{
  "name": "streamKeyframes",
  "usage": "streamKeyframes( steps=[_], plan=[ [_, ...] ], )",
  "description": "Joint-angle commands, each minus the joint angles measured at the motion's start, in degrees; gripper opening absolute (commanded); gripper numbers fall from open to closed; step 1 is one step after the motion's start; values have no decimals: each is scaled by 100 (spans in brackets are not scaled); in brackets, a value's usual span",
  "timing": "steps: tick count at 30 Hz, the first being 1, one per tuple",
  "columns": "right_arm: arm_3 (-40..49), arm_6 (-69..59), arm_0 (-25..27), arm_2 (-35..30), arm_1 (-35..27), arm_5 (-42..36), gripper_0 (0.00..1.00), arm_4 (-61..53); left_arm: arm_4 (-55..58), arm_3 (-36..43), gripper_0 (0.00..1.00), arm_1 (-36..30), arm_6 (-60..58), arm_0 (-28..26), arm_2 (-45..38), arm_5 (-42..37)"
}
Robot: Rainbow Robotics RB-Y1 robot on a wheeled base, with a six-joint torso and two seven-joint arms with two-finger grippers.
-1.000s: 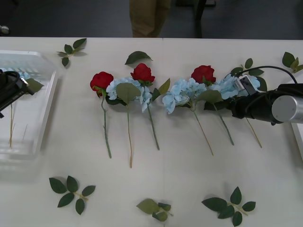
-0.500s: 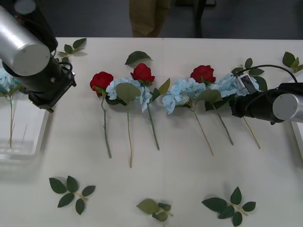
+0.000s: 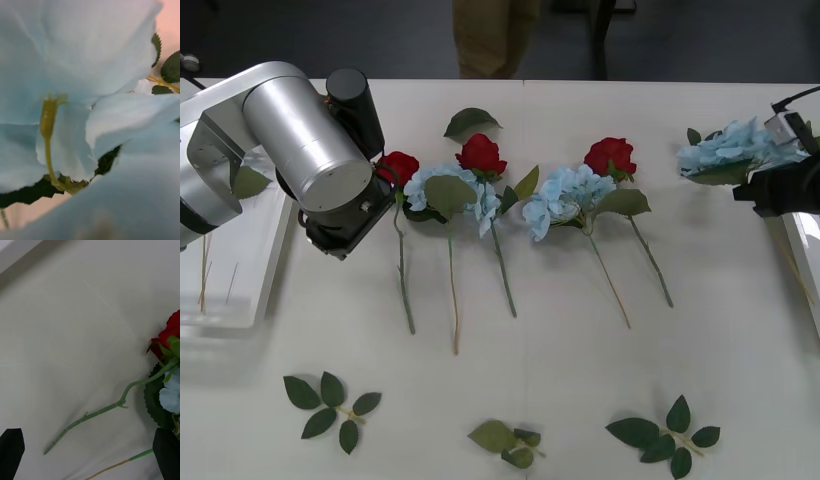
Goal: Place the red flowers into the right box and the blue flowers into the left box. If a person shows an open palm, hand one flower to the person first, then continue sorting.
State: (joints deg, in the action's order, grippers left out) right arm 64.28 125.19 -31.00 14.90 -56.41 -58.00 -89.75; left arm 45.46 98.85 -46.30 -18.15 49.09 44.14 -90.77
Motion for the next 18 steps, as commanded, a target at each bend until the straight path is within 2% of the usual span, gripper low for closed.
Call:
streamKeyframes(
  steps=[1, 7, 10, 18],
  plan=[
    [163, 146, -152, -708, -362, -695, 0, -904, -64, 99, 100, 218, -276, 197, 34, -28],
    [172, 445, -152, -919, -221, -1081, 0, -3031, -46, 99, 100, 244, -320, 197, 34, -46],
    [172, 964, -152, -945, 113, -1160, 0, -4068, -55, 99, 100, 323, -364, 197, 34, -108],
    [286, 1702, -205, -1024, 1079, -1530, 0, -4921, -90, 64, 100, 587, -522, 127, 34, -195]
  ],
)
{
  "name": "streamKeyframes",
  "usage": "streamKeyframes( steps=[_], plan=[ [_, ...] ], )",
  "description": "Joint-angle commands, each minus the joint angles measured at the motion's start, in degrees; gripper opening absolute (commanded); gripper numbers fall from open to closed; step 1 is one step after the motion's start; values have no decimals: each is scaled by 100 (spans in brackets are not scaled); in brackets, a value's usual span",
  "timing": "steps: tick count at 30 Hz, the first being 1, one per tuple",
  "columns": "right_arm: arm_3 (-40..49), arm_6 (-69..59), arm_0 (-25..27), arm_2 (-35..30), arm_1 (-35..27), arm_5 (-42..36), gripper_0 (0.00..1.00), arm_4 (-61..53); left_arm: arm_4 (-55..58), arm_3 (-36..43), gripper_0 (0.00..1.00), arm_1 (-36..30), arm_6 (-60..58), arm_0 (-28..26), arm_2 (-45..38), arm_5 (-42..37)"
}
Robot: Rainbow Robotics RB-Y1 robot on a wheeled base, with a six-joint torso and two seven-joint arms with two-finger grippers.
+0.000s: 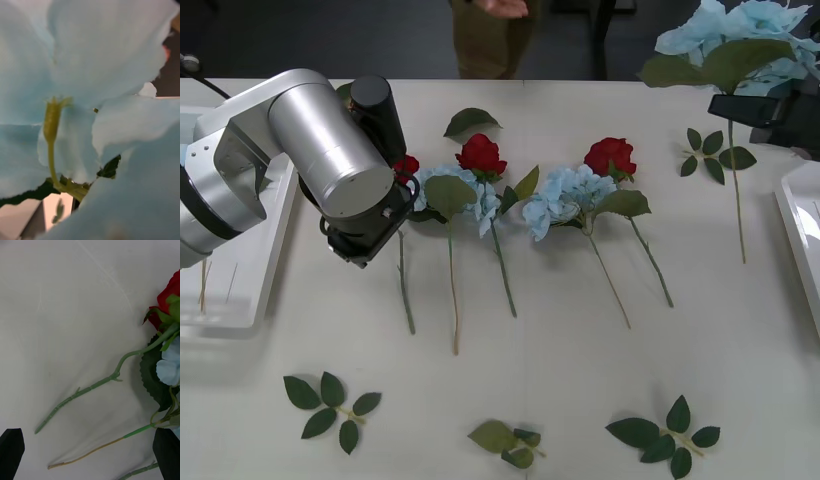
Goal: Place the red flowers into the right box and the blue flowers into the left box. If a person shows an open palm, hand one flower to the person first, then continue sorting.
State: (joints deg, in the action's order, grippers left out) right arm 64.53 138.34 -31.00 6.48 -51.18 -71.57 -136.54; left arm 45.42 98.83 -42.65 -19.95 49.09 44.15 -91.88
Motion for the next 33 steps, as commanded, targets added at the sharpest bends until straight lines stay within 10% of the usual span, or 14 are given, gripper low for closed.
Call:
streamKeyframes(
  steps=[1, 11, 25, 33],
  plan=[
    [367, 395, -204, -183, 706, -173, 0, -268, -104, 66, 100, 249, -361, 118, 33, -84],
    [745, 369, -204, -174, 1725, 407, 0, -180, -148, -13, 100, 292, 0, 100, 33, -58],
    [1545, 316, -240, -543, 1268, 1277, 0, 1358, -499, -461, 100, 284, 4517, 56, 41, 153],
    [2722, -141, -240, -1290, 1242, 1673, 0, 2782, -657, -461, 100, 284, 4605, -84, 41, 311]
  ],
)
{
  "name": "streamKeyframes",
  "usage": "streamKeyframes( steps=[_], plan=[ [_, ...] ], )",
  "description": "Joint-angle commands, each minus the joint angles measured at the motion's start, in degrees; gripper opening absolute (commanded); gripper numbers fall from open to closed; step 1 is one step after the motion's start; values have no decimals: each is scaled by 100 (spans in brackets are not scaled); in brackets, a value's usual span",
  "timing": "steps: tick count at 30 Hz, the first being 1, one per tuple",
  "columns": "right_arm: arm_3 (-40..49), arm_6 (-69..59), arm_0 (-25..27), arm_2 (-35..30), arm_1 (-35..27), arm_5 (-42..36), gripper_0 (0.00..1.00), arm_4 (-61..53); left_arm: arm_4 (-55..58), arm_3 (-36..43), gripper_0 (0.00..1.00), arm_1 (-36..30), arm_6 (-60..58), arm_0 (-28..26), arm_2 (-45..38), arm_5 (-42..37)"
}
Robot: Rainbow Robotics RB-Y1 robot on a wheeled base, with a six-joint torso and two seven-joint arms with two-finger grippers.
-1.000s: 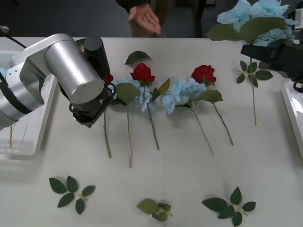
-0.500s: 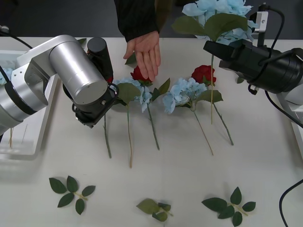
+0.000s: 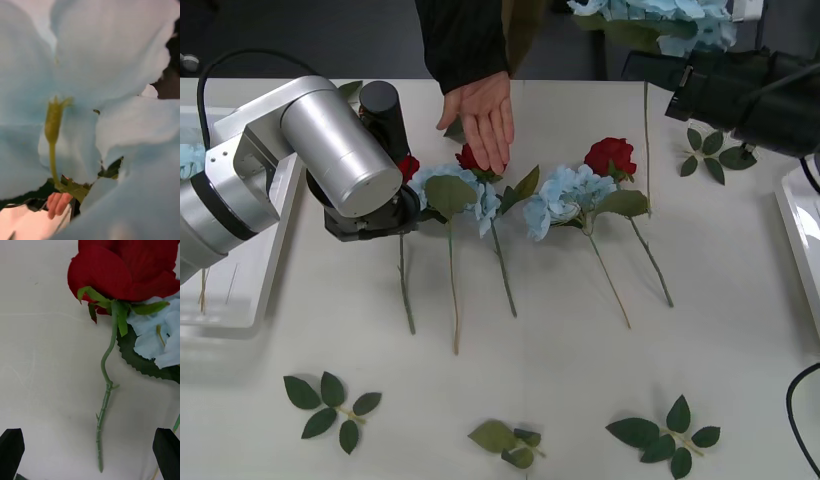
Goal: Place the red flowers into the right box and the blue flowers into the left box. If a person shows an open palm, hand one flower to the person first, then continue sorting.
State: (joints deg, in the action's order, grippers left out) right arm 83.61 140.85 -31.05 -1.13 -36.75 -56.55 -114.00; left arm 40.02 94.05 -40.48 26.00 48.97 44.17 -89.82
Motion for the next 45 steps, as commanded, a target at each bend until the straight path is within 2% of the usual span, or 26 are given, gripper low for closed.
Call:
streamKeyframes(
  steps=[1, 6, 11, 20, 25, 37, 45],
  plan=[
    [929, -498, -235, -581, -183, 197, 0, 633, -117, 17, 100, 67, 10, -72, 39, 105],
    [1958, -1702, -235, -801, 89, 936, 0, 1776, -126, 17, 100, 67, -25, -72, 39, 114],
    [2529, -2422, -261, -766, 485, 1358, 0, 3138, -117, 17, 100, 67, -43, -72, 39, 123],
    [2960, -4338, -586, 87, 1091, 2219, 0, 6012, -117, 17, 100, 67, -78, -72, 39, 123],
    [3118, -5296, -656, 456, 1241, 2272, 0, 7252, -117, 17, 100, 67, -104, -72, 39, 123],
    [3408, -6720, -674, 913, 1241, 2272, 0, 8737, -100, 17, 100, 76, -157, -72, 39, 114],
    [3434, -6773, -674, 939, 1241, 2272, 0, 8790, -100, 17, 100, 76, -157, -72, 39, 114]
  ],
)
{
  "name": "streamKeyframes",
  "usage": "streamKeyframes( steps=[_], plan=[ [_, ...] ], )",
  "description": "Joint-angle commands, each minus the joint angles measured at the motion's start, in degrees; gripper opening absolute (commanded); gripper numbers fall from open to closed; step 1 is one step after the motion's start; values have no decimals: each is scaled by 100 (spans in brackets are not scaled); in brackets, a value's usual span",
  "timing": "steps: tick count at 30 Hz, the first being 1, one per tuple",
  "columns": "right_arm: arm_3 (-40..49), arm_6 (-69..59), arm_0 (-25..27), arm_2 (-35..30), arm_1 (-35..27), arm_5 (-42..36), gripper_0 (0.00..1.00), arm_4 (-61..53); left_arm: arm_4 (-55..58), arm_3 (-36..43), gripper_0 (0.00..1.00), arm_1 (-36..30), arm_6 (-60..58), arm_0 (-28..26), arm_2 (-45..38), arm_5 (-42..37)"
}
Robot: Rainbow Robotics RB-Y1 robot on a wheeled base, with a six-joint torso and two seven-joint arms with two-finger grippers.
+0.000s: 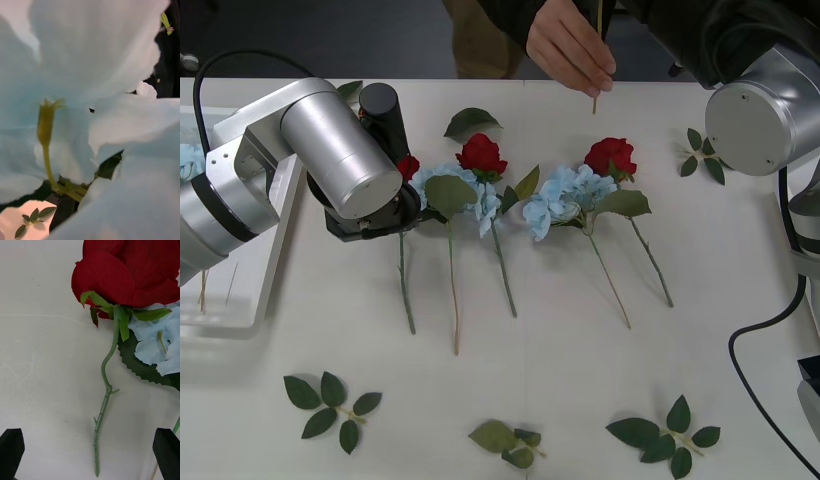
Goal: Place the red flowers into the right box and the blue flowers into the left box. If a person shows an open palm, hand one flower to the person first, then continue sorting.
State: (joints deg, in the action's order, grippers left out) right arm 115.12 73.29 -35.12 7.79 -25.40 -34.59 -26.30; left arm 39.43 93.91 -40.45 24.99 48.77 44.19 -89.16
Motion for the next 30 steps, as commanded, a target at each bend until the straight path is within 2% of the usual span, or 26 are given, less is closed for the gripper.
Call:
streamKeyframes(
  steps=[1, 3, 4, 5, 6, 8, 10, 12, 17, 21, 24, 30],
  plan=[
    [292, -25, -259, 48, 105, 75, 0, 20, -50, 30, 100, 72, -65, -51, 28, 48],
    [301, -25, -259, 48, 105, 75, 3, 11, -41, 30, 100, 72, -65, -51, 28, 56],
    [301, -25, -268, 48, 105, 75, 10, 11, -41, 30, 100, 72, -65, -51, 37, 56],
    [301, -25, -259, 48, 105, 75, 23, 2, -50, 30, 100, 72, -65, -60, 37, 56],
    [301, -17, -259, 48, 105, 75, 45, -7, -41, 30, 100, 72, -65, -51, 37, 56],
    [301, -17, -259, 48, 105, 75, 73, -15, -41, 30, 100, 72, -65, -51, 37, 48],
    [301, -17, -259, 48, 105, 75, 91, -33, -41, 39, 100, 72, -65, -51, 37, 56],
    [301, -8, -259, 48, 105, 75, 99, -51, -32, 30, 100, 72, -73, -51, 37, 48],
    [362, 10, -259, 48, 26, -74, 100, -156, -32, 30, 100, 72, -82, -51, 37, 48],
    [810, -8, -232, -5, -475, -997, 100, -508, -14, 30, 100, 72, -91, -51, 37, 48],
    [1197, 19, 5, -155, -967, -1428, 100, -1105, -14, 30, 100, 81, -100, -51, 37, 56],
    [1663, 62, 585, -445, -1538, -1419, 100, -1888, -14, 30, 100, 81, -109, -60, 37, 48]
  ],
)
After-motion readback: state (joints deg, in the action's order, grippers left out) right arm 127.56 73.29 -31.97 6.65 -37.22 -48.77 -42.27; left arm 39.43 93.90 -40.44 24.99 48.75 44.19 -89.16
